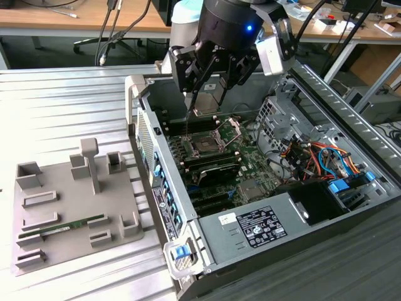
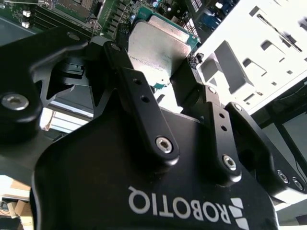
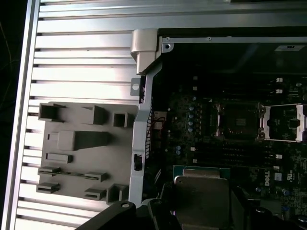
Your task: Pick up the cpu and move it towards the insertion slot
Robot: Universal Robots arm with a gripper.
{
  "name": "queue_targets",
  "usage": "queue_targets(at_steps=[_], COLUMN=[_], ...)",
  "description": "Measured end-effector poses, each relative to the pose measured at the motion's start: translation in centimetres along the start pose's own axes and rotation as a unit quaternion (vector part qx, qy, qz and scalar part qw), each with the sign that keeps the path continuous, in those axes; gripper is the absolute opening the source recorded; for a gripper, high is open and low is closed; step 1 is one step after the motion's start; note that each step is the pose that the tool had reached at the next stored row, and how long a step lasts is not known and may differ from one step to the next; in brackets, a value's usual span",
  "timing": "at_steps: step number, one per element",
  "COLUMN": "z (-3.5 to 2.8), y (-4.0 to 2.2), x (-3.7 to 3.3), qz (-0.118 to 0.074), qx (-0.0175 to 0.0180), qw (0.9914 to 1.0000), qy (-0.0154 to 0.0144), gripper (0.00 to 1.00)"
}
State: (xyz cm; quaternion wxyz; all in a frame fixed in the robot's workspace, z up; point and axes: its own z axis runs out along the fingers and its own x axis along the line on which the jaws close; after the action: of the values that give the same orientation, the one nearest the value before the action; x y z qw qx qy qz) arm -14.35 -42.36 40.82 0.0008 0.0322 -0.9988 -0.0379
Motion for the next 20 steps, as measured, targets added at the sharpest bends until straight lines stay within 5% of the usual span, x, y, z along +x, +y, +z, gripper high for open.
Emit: queue_targets(at_steps=[20], z=[0.09], y=[-0.09], x=[-1.34], qz=[0.0], qx=[0.0], qw=[1.0], qy=[0.0], gripper=[0.55])
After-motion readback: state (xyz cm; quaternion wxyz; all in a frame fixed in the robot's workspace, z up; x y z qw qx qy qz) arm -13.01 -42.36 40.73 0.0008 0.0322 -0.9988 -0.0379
